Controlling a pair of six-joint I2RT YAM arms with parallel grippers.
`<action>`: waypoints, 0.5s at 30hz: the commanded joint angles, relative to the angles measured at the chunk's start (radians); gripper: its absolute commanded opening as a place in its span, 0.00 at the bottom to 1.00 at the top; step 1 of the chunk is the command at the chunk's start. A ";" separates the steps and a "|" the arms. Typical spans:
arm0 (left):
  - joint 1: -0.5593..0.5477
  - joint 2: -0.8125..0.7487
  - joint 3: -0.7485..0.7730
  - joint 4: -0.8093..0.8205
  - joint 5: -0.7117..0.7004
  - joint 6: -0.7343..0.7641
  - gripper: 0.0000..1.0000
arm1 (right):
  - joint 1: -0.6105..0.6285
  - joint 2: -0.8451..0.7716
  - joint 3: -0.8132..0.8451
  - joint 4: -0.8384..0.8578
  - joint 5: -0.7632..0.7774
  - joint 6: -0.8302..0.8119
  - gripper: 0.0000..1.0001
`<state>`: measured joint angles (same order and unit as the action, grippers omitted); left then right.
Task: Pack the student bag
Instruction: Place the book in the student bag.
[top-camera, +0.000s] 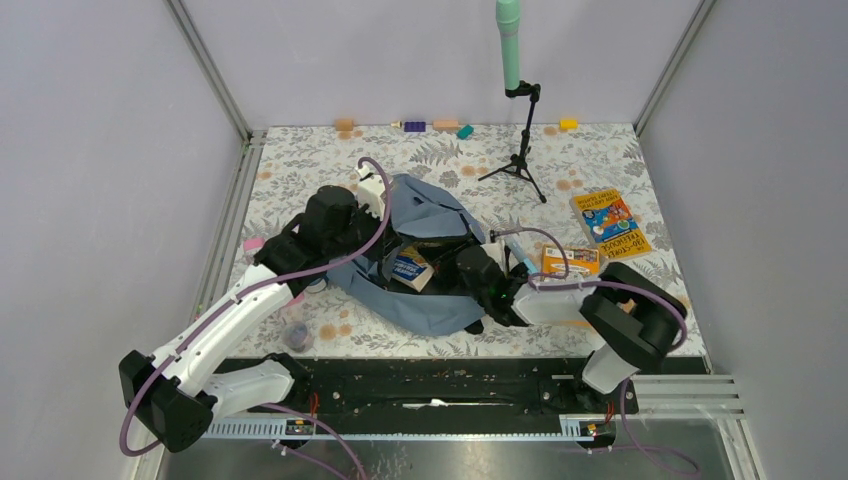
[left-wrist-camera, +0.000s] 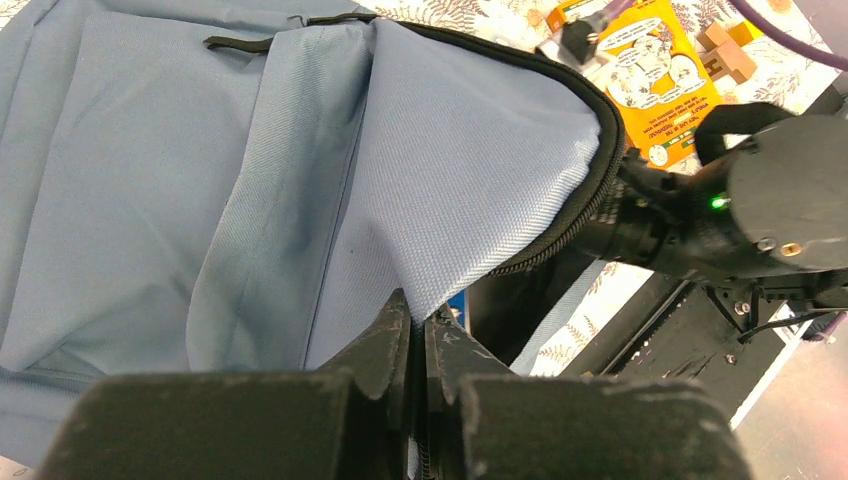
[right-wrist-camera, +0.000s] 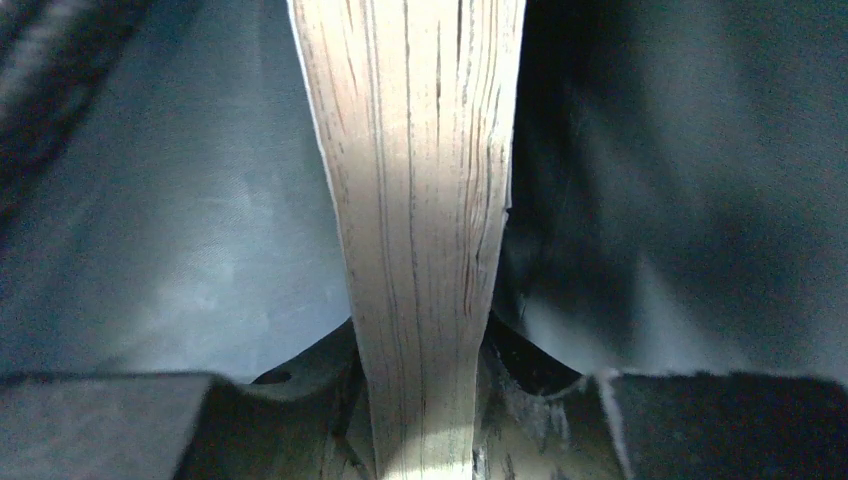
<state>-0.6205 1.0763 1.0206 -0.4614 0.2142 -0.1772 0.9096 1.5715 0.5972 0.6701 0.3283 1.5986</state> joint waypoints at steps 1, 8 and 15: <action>0.002 -0.008 0.019 0.087 0.048 -0.013 0.00 | 0.026 0.072 0.106 0.156 0.103 -0.025 0.00; 0.002 -0.004 0.019 0.087 0.045 -0.011 0.00 | 0.044 0.117 0.144 0.102 0.192 -0.201 0.11; 0.002 -0.002 0.021 0.082 0.041 -0.007 0.00 | 0.049 0.094 0.130 0.041 0.201 -0.284 0.55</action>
<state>-0.6205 1.0821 1.0206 -0.4614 0.2241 -0.1776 0.9482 1.7046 0.6872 0.6727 0.4389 1.3968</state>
